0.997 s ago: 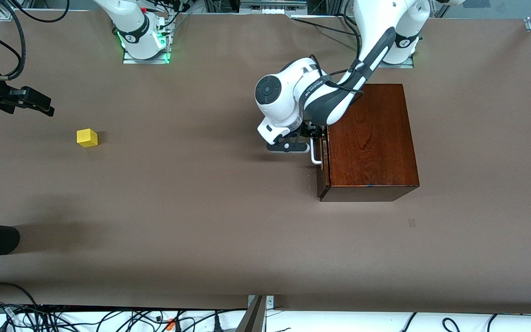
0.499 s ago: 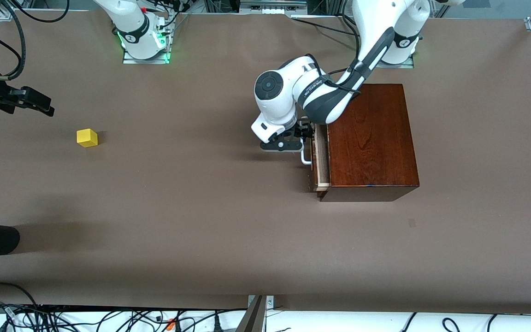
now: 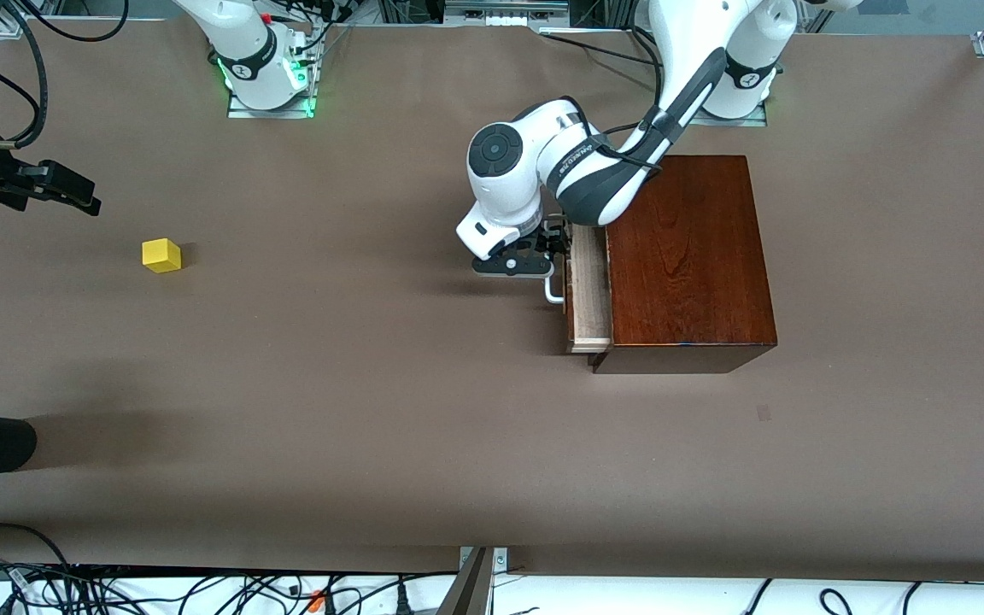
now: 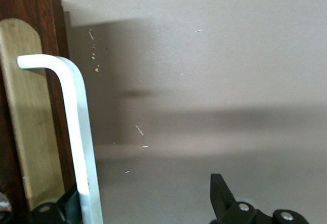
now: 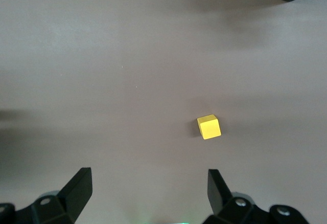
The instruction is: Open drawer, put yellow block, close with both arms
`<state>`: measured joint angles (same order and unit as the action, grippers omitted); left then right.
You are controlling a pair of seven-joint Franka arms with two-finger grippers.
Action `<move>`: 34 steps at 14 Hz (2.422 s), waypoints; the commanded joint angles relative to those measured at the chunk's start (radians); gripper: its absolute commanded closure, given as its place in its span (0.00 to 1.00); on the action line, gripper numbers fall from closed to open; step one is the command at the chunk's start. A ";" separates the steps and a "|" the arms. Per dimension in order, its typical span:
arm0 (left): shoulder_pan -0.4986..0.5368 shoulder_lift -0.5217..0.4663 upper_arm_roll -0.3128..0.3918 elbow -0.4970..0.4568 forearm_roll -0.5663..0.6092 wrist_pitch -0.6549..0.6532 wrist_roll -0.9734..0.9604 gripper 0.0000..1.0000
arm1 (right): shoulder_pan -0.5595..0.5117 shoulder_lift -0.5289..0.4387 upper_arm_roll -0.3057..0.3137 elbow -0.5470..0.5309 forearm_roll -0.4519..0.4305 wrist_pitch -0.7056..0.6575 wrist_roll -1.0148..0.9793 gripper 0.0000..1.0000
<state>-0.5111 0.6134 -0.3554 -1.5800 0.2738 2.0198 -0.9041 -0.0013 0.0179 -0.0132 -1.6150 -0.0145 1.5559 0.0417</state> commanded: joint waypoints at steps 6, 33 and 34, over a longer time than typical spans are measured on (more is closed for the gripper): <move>-0.027 0.049 0.000 0.069 -0.033 0.046 -0.004 0.00 | 0.000 -0.006 -0.002 0.003 0.013 0.000 -0.011 0.00; 0.548 -0.325 -0.008 0.290 -0.154 -0.635 0.747 0.00 | 0.000 -0.072 -0.215 -0.466 -0.042 0.391 -0.422 0.00; 0.574 -0.331 -0.008 0.290 -0.154 -0.636 0.793 0.00 | 0.000 -0.072 -0.215 -0.524 -0.042 0.465 -0.427 0.00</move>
<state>0.0168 0.3204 -0.3542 -1.2754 0.1419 1.4013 -0.2019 -0.0021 0.0017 -0.2316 -1.9939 -0.0373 1.8992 -0.3568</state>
